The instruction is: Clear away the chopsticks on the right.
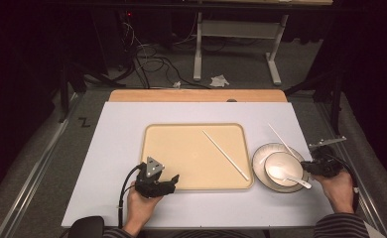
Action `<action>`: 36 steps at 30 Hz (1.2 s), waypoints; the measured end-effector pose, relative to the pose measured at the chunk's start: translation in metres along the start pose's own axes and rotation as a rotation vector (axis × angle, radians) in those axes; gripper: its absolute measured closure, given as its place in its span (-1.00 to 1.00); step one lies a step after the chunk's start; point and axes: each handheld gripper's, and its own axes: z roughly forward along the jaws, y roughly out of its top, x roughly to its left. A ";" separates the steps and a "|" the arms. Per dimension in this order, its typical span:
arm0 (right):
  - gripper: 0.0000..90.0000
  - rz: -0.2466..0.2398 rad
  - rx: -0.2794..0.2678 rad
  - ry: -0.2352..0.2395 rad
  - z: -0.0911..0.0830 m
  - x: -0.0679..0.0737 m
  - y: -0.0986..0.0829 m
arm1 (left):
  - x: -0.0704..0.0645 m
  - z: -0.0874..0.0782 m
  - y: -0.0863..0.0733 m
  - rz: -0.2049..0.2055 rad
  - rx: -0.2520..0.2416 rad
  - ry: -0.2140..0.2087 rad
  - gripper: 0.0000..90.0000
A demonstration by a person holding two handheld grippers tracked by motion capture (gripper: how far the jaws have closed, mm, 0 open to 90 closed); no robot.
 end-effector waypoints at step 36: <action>0.91 -0.022 -0.150 0.003 -0.025 0.003 0.013 | 0.003 -0.004 0.000 -0.002 -0.010 0.016 -0.39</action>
